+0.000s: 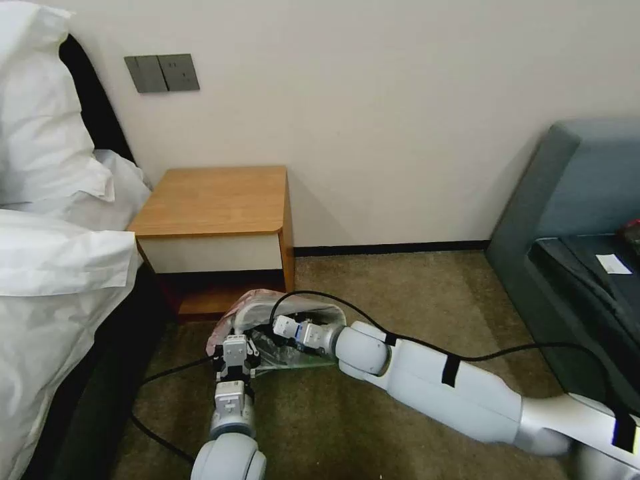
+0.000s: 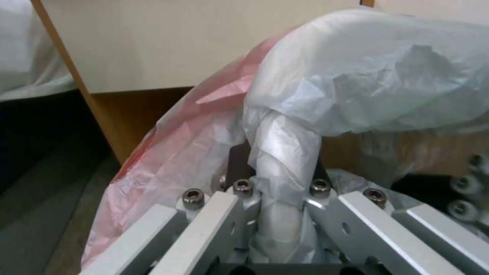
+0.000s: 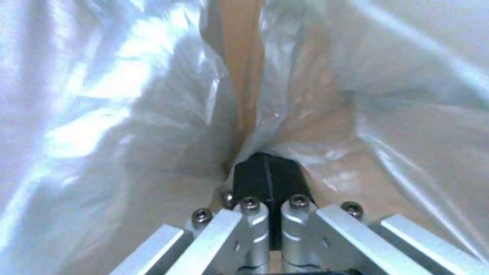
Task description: Pick up the garbage bag from the table and place it over the trash can.
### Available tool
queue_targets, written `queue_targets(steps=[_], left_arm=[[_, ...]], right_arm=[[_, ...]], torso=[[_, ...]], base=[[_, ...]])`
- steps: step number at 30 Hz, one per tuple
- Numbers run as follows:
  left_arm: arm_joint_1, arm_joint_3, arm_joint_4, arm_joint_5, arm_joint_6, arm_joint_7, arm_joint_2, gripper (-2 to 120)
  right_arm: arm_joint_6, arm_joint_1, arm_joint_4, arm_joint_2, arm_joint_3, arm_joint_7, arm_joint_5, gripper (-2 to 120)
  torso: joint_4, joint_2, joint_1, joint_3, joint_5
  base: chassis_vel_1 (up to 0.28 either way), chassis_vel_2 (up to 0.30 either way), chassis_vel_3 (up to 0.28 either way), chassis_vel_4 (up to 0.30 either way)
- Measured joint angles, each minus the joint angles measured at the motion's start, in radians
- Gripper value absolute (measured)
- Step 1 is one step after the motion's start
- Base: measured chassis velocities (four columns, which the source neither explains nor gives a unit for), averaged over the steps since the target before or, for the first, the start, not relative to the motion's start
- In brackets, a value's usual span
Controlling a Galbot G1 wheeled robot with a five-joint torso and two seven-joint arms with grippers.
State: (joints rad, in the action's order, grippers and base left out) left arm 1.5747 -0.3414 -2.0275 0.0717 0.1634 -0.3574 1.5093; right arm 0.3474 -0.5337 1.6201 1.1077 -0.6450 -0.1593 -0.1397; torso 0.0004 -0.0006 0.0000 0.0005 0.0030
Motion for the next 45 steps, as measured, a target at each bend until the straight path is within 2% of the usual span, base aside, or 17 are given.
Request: queue_targets(steps=[10, 11, 12, 14, 15, 17, 18, 20, 21, 28, 36, 39, 40, 43, 44, 45], left_arm=[[0.009, 0.0, -0.028, -0.122, 0.064, -0.02, -0.034, 4], [0.012, -0.001, -0.034, -0.152, 0.085, -0.026, -0.043, 4], [0.012, -0.001, -0.034, -0.152, 0.085, -0.026, -0.043, 4], [0.021, -0.001, -0.052, -0.222, 0.136, -0.037, -0.061, 4], [0.021, -0.001, -0.052, -0.222, 0.136, -0.037, -0.061, 4], [0.029, -0.001, -0.078, -0.309, 0.201, -0.044, -0.076, 4], [0.029, -0.001, -0.078, -0.309, 0.201, -0.044, -0.076, 4], [0.033, -0.003, -0.103, -0.387, 0.256, -0.05, -0.085, 4], [0.033, -0.004, -0.124, -0.447, 0.305, -0.055, -0.088, 4], [0.03, -0.007, -0.147, -0.51, 0.404, -0.063, -0.085, 4], [0.018, -0.012, -0.137, -0.579, 0.458, -0.052, -0.101, 4], [0.008, -0.013, -0.113, -0.58, 0.463, -0.042, -0.101, 4], [0.008, -0.013, -0.113, -0.58, 0.463, -0.042, -0.101, 4], [0.002, -0.011, -0.095, -0.579, 0.463, -0.038, -0.1, 4], [0.002, -0.011, -0.095, -0.579, 0.463, -0.038, -0.1, 4], [-0.002, -0.01, -0.089, -0.579, 0.463, -0.037, -0.099, 4]], right_arm=[[-0.057, -0.175, 0.19, -0.109, 0.205, 0.0, -0.002, 0], [-0.084, -0.242, 0.259, -0.149, 0.28, 0.0, -0.002, 0], [-0.084, -0.242, 0.259, -0.149, 0.28, 0.0, -0.002, 0], [-0.134, -0.378, 0.342, -0.188, 0.389, 0.009, -0.001, 0], [-0.134, -0.378, 0.342, -0.188, 0.389, 0.009, -0.001, 0], [-0.189, -0.481, 0.401, -0.191, 0.486, 0.054, 0.012, 0], [-0.189, -0.481, 0.401, -0.191, 0.486, 0.054, 0.012, 0], [-0.224, -0.553, 0.439, -0.174, 0.536, 0.119, 0.022, 0], [-0.244, -0.601, 0.46, -0.157, 0.557, 0.165, 0.032, 0], [-0.329, -0.703, 0.471, -0.095, 0.594, 0.214, 0.078, 0], [-0.399, -0.769, 0.449, -0.019, 0.635, 0.202, 0.107, 26], [-0.416, -0.786, 0.438, 0.006, 0.644, 0.194, 0.118, 41], [-0.416, -0.786, 0.438, 0.006, 0.644, 0.194, 0.118, 41], [-0.436, -0.802, 0.418, 0.029, 0.649, 0.191, 0.133, 57], [-0.436, -0.802, 0.418, 0.029, 0.649, 0.191, 0.133, 57], [-0.44, -0.806, 0.408, 0.039, 0.651, 0.194, 0.14, 61]], torso=[[0.0, 0.0, 0.0, 0.0, 0.0001], [0.0002, 0.0, 0.0, 0.0, 0.0], [0.0002, 0.0, 0.0, 0.0, 0.0], [-0.0005, 0.0, 0.0, 0.0, 0.0004], [-0.0005, 0.0, 0.0, 0.0, 0.0004], [-0.0002, 0.0, 0.0, 0.0, -0.0004], [-0.0002, 0.0, 0.0, 0.0, -0.0004], [0.0, 0.0, 0.0, 0.0, 0.0003], [0.0, 0.0, 0.0, 0.0, -0.0001], [0.0002, 0.0, 0.0, 0.0, 0.0], [0.0, 0.0, 0.0, 0.0, -0.0001], [0.0, 0.0, 0.0, 0.0, -0.0002], [0.0, 0.0, 0.0, 0.0, -0.0002], [0.0001, 0.0, 0.0, 0.0, -0.0003], [0.0001, 0.0, 0.0, 0.0, -0.0003], [0.0, 0.0, 0.0, 0.0, -0.0002]], base=[[0.0, 0.0, 0.0, 0.0], [0.0, 0.0, 0.0, 0.0], [0.0, 0.0, 0.0, 0.0], [0.0, 0.0, 0.0, 0.0], [0.0, 0.0, 0.0, 0.0], [0.0, 0.0, 0.0, 0.0], [0.0, 0.0, 0.0, 0.0], [0.0, 0.0, 0.0, 0.0], [0.0, 0.0, 0.0, 0.0], [0.0, 0.0, 0.0, 0.0], [0.0, 0.0, 0.0, 0.0], [0.0, 0.0, 0.0, 0.0], [0.0, 0.0, 0.0, 0.0], [0.0, 0.0, 0.0, 0.0], [0.0, 0.0, 0.0, 0.0], [0.0, 0.0, 0.0, 0.0]])
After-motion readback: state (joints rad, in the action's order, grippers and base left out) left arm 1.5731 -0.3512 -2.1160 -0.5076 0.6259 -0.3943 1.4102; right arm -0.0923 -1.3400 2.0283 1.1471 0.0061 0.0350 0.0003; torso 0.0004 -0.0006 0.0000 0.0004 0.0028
